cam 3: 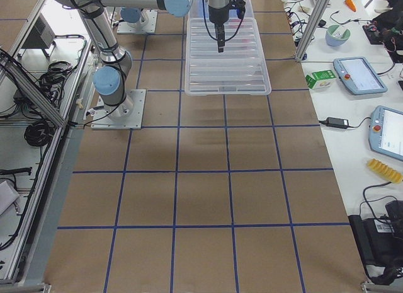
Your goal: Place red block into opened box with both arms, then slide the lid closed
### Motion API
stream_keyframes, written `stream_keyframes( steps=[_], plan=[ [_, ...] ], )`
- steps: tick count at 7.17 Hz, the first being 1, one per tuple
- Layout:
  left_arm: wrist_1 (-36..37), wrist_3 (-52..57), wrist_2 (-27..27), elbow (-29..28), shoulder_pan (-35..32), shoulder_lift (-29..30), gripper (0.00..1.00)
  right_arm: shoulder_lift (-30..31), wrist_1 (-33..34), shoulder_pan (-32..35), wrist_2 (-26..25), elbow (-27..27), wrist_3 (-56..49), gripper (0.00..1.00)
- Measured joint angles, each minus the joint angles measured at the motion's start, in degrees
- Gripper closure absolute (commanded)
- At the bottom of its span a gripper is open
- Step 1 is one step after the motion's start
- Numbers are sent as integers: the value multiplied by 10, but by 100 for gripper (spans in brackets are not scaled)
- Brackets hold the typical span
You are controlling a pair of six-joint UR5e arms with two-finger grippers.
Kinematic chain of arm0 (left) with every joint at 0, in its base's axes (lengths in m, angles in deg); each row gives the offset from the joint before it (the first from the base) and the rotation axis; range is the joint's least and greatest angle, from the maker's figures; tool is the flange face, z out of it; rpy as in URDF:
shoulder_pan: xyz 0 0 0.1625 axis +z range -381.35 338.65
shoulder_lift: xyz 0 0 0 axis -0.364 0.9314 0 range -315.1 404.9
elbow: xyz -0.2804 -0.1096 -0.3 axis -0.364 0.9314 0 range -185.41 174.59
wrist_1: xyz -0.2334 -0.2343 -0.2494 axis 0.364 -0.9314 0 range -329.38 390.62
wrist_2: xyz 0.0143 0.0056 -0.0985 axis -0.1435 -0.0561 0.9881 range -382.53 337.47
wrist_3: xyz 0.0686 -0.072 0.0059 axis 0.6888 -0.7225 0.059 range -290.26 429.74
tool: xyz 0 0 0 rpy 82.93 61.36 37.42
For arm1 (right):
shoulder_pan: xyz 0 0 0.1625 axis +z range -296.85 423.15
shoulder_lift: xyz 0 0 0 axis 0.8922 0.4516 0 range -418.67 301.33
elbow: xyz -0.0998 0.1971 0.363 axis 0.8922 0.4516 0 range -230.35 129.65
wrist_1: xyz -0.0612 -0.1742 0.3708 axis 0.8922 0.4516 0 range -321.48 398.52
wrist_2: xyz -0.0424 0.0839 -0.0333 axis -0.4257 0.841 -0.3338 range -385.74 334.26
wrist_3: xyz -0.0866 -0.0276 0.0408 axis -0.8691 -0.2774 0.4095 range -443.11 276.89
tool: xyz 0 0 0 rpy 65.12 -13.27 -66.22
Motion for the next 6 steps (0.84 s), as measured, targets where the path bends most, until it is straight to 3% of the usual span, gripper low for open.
stream_keyframes(
  steps=[2, 3, 4, 5, 6],
  plan=[
    [79, -10, 1, 70, -11, 7, 91, -4, -1, 33, 0, -2, 60, 0],
    [98, -8, 1, 93, -11, 11, 84, -4, -1, 36, 0, -4, 66, 0],
    [110, -7, 1, 108, -10, 17, 38, -4, -1, 38, 0, -4, 67, 0],
    [118, -6, 1, 116, -10, 25, 10, -4, -1, 38, 0, -4, 66, 0],
    [131, -5, 0, 117, -10, 31, 3, -4, -1, 38, 0, -4, 65, 0]
  ],
)
